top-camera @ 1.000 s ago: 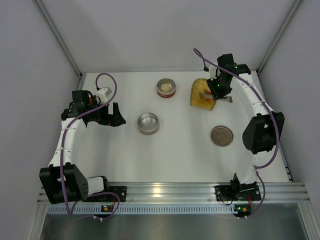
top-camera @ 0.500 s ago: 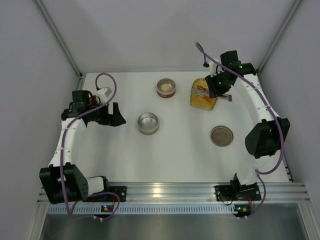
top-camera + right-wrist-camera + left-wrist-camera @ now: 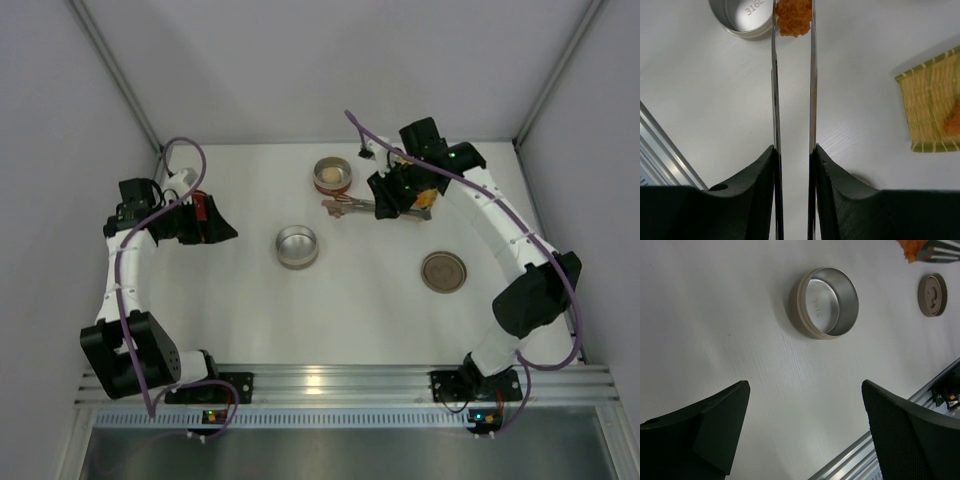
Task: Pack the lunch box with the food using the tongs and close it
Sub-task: Place the fake food in the packing box.
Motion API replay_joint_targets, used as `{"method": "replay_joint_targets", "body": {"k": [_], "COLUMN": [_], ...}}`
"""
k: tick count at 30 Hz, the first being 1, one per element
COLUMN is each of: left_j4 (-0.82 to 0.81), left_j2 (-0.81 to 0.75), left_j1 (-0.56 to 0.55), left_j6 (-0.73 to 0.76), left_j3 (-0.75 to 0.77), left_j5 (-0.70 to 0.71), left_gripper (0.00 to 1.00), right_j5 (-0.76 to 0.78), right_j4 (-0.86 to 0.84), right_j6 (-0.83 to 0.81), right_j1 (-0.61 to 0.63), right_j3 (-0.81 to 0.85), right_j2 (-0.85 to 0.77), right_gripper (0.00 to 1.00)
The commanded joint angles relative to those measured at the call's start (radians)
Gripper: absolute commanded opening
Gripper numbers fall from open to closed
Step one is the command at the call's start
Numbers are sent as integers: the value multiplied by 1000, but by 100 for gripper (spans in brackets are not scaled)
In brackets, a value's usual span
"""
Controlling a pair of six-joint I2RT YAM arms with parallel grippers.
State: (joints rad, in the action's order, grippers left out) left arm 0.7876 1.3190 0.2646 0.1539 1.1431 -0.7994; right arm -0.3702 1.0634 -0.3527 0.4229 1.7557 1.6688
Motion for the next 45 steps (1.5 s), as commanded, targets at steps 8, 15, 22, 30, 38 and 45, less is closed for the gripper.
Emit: {"method": "replay_joint_targets", "body": {"k": [8, 15, 22, 30, 38, 45], "left_j4": [18, 30, 32, 25, 32, 30], "left_j2": [-20, -20, -23, -10, -15, -15], "left_j1": [21, 21, 19, 22, 22, 22], "left_j6": [39, 55, 65, 65, 75, 79], "left_j3": [-2, 4, -2, -2, -6, -13], "left_j5": [-66, -58, -47, -49, -40, -35], "left_gripper": [98, 98, 98, 98, 98, 98], "right_j5": [50, 97, 106, 94, 86, 77], "right_j4": [-128, -178, -200, -232, -233, -226], "right_j6": [-17, -3, 0, 18, 31, 38], "right_j1": [243, 289, 297, 316, 330, 330], "right_j3": [-22, -16, -7, -5, 1, 1], "right_j2": [23, 91, 147, 186, 224, 218], "right_gripper": [0, 0, 0, 0, 12, 35]}}
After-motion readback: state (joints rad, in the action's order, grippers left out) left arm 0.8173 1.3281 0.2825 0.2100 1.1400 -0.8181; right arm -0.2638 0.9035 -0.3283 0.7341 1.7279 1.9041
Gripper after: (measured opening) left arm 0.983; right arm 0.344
